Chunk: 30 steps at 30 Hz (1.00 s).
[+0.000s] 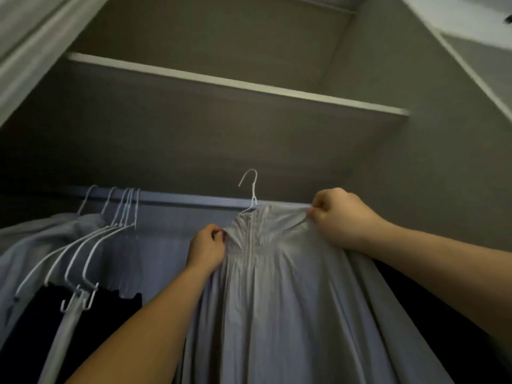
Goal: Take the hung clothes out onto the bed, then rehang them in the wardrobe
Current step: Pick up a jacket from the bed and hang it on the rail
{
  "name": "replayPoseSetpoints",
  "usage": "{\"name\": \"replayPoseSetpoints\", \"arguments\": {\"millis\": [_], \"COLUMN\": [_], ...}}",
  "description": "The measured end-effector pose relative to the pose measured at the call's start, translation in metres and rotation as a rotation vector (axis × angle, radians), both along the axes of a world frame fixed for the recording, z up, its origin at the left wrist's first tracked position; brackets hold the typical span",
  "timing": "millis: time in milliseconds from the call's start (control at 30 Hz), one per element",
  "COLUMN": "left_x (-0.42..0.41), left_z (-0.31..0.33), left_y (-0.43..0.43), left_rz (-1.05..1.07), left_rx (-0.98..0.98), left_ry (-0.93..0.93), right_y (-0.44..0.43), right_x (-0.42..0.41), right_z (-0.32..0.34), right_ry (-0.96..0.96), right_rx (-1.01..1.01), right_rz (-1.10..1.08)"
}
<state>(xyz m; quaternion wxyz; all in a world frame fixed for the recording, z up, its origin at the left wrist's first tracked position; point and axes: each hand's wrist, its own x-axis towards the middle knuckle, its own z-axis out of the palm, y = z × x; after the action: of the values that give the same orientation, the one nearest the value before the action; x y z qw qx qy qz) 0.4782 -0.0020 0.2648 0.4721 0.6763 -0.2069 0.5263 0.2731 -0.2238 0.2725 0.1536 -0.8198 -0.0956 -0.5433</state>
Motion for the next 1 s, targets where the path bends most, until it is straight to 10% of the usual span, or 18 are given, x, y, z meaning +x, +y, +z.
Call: {"name": "replayPoseSetpoints", "arguments": {"millis": [833,1000], "left_x": [0.056,0.058], "left_z": [-0.026,-0.03], "left_y": [-0.007,-0.019], "left_rz": [-0.377,-0.391], "left_rx": [-0.094,-0.08], "left_ry": [-0.082,-0.059], "right_y": [0.078,0.075], "right_x": [0.081,0.069], "right_z": [-0.028,-0.043], "right_ry": [0.01,-0.191], "right_rx": [-0.079,-0.457], "right_rz": [-0.138,-0.487]}}
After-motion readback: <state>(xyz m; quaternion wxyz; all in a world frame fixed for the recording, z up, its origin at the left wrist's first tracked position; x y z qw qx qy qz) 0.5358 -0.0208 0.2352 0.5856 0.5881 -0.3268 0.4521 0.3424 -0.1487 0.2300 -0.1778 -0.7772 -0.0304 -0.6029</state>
